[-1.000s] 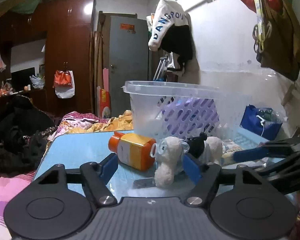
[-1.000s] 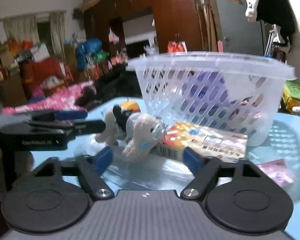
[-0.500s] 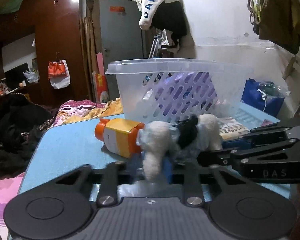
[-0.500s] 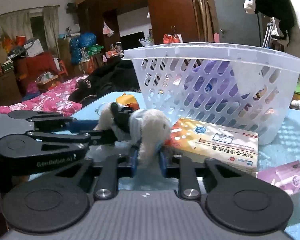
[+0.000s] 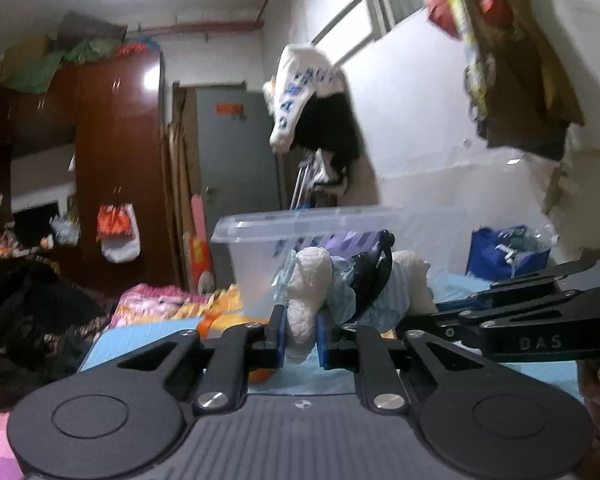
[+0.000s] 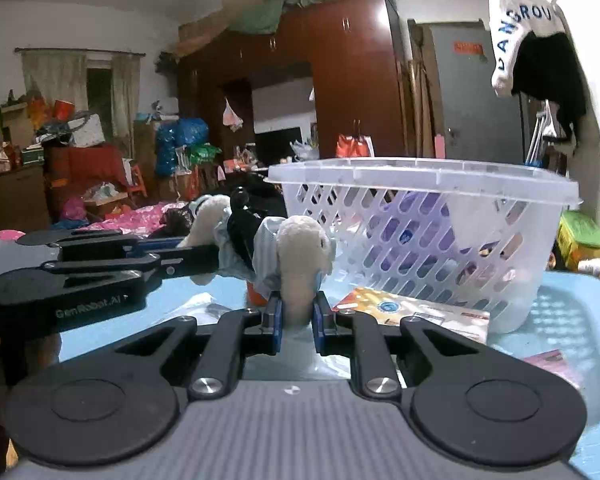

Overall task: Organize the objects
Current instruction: 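Grasp the white plush toy with both tools, then carry the plush toy over the basket and release it inside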

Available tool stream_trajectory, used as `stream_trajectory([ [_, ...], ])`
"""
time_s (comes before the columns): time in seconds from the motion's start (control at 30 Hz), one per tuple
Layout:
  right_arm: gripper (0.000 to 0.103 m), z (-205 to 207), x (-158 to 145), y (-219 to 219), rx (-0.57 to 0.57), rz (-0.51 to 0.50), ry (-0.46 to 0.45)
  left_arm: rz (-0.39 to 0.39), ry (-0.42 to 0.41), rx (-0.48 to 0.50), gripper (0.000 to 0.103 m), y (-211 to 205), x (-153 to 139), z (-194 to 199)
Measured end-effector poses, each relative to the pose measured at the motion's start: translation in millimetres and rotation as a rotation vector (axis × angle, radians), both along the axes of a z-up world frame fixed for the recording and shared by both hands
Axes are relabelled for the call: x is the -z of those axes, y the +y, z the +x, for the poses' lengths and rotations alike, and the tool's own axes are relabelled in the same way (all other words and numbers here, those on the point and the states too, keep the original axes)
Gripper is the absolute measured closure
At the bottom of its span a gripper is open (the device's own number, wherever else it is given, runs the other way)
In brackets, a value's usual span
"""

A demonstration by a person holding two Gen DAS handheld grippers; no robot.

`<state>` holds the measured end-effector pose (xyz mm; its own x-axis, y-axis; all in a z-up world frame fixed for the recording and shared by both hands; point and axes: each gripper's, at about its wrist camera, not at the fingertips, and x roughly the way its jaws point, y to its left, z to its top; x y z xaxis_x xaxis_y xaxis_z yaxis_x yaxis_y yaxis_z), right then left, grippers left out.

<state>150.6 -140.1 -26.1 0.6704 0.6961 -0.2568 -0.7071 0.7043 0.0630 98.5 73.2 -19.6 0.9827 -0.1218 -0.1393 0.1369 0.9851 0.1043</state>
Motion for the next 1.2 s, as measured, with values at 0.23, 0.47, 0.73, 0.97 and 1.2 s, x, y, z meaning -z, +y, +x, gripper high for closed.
stream_trajectory([
  [0.23, 0.087, -12.8, -30.2, -27.3, -0.012, 0.052, -0.085, 0.029, -0.134, 0.05, 0.085, -22.1, -24.3, -22.8],
  [0.47, 0.087, 16.2, -108.5, -25.8, 0.022, 0.003, -0.226, 0.077, -0.211, 0.044, 0.085, -45.6, -100.6, 11.0],
  [0.73, 0.087, 108.8, -146.1, 20.3, 0.087, -0.068, -0.139, 0.106, -0.096, -0.023, 0.085, -49.6, -131.6, 100.0],
  [0.97, 0.087, 147.4, -125.3, 43.9, 0.086, -0.08, -0.035, 0.092, -0.014, -0.054, 0.085, -35.4, -116.5, 133.6],
  [1.2, 0.087, 162.3, -109.0, 65.7, 0.067, -0.113, 0.011, 0.074, 0.039, -0.096, 0.085, -16.7, -101.4, 152.0],
])
